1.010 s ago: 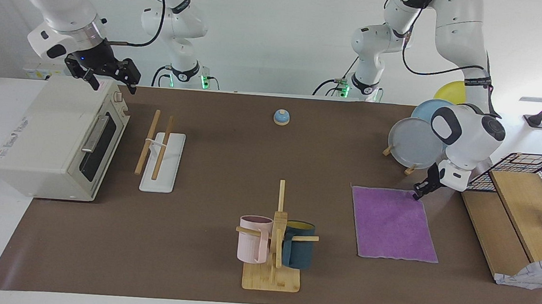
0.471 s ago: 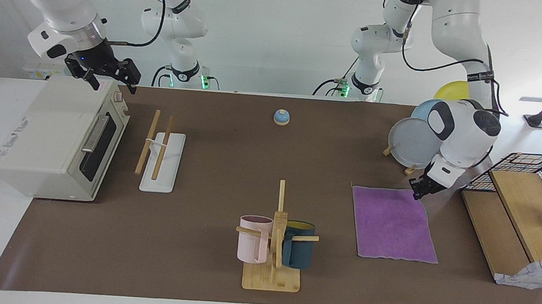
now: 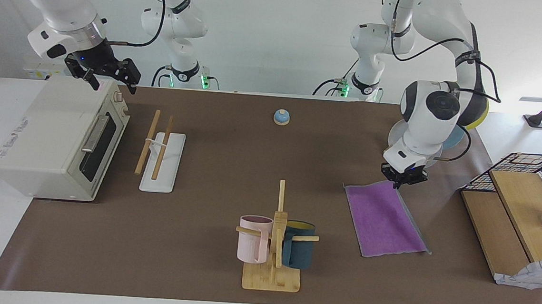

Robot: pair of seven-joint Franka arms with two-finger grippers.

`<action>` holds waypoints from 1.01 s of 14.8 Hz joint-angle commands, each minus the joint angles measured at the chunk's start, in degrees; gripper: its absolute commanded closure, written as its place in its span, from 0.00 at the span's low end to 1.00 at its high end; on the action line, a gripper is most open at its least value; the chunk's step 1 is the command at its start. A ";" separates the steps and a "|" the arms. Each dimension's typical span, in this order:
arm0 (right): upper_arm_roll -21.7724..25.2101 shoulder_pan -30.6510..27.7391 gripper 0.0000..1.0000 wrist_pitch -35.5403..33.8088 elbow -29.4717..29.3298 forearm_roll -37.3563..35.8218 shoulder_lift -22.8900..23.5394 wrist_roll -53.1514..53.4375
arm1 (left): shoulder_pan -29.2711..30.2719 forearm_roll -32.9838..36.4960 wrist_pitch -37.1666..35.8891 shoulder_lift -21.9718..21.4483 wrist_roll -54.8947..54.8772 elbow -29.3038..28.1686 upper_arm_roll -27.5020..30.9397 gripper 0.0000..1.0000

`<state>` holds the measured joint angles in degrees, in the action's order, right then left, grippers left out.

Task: Fold towel and hang on rack

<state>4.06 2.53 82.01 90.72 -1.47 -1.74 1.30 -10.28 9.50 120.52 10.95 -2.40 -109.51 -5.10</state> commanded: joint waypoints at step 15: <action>-0.37 -0.86 0.00 -0.36 0.59 0.24 -0.72 -1.04 | -12.75 13.53 11.76 6.11 19.36 -6.86 0.80 0.84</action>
<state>4.06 2.53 82.01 90.73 -1.47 -1.75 1.30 -22.59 21.51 132.00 17.27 15.93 -116.67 -5.09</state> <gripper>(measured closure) 0.000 0.978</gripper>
